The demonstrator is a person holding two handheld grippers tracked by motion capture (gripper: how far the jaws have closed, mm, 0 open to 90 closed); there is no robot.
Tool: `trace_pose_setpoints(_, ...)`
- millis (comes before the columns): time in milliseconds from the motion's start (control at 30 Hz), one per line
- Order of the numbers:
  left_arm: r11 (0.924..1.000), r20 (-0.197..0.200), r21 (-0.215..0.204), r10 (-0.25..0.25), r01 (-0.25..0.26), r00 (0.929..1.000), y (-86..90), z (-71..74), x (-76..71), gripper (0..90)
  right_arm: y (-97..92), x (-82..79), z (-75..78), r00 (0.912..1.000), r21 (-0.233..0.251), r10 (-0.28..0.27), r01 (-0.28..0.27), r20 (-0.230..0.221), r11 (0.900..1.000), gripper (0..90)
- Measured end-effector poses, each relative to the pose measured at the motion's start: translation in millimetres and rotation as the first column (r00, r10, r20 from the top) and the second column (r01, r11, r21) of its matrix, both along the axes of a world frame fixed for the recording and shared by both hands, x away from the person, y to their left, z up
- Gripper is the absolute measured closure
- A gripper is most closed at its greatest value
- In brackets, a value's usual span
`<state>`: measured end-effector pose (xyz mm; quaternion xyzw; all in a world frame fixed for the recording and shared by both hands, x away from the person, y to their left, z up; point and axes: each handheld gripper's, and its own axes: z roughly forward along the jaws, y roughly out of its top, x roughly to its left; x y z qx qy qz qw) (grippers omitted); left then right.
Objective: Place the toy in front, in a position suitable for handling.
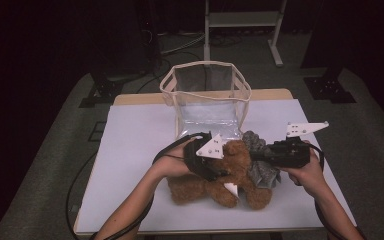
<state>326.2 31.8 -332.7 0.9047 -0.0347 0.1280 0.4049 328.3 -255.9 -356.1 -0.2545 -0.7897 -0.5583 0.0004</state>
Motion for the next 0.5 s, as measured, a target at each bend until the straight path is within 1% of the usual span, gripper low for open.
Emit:
trace_pose_setpoints(33,1.0000,-0.008,0.001,0.007,-0.007,0.9999,1.0,-1.8,0.6,33.8,0.2,0.6,-5.0,0.9999,-0.002,0.000,0.000,-0.015,1.0000,69.9)
trace_pose_setpoints(67,0.9999,-0.012,0.010,0.012,-0.012,0.9999,1.5,-4.3,1.0,33.9,1.0,0.8,-11.4,0.9992,-0.012,0.002,-0.002,-0.040,0.9999,69.9)
trace_pose_setpoints(133,0.9992,-0.013,0.035,0.021,-0.021,0.9997,1.8,-9.5,1.4,33.8,4.2,0.7,-27.7,0.9962,-0.060,0.014,-0.019,-0.086,0.9980,69.8)
trace_pose_setpoints(167,0.9988,-0.015,0.043,0.023,-0.023,0.9996,1.8,-11.9,1.3,33.8,5.6,0.0,-36.5,0.9932,-0.085,0.019,-0.029,-0.115,0.9959,69.7)
trace_pose_setpoints(200,0.9991,-0.024,0.037,0.023,-0.022,0.9994,2.3,-13.9,1.8,33.8,6.3,-0.7,-44.9,0.9898,-0.106,0.026,-0.041,-0.140,0.9935,69.7)
trace_pose_setpoints(233,0.9992,-0.028,0.032,0.023,-0.023,0.9993,2.7,-14.0,2.0,33.7,4.4,-2.1,-52.5,0.9859,-0.114,0.026,-0.045,-0.165,0.9925,69.7)
trace_pose_setpoints(267,0.9993,-0.028,0.028,0.024,-0.023,0.9993,2.7,-13.7,1.8,33.7,1.8,-2.8,-55.3,0.9842,-0.110,0.024,-0.044,-0.175,0.9930,69.7)
trace_pose_setpoints(300,0.9994,-0.026,0.029,0.022,-0.021,0.9994,2.5,-12.6,1.8,33.7,-2.6,-3.7,-57.0,0.9829,-0.118,0.016,-0.038,-0.183,0.9923,69.7)
trace_pose_setpoints(367,0.9995,-0.027,0.026,0.016,-0.016,0.9995,1.3,-10.5,2.0,33.8,-12.4,-6.5,-57.6,0.9825,-0.155,-0.012,-0.017,-0.186,0.9877,69.7)
trace_pose_setpoints(400,0.9997,-0.027,0.023,0.013,-0.012,0.9996,-0.1,-9.9,1.6,33.8,-18.0,-8.3,-56.8,0.9819,-0.165,-0.022,-0.009,-0.188,0.9862,69.6)
trace_pose_setpoints(500,0.9999,-0.030,0.015,0.002,-0.001,0.9996,-5.1,-8.5,1.6,33.5,-37.8,-14.0,-50.2,0.9828,-0.196,-0.062,0.027,-0.174,0.9801,69.5)
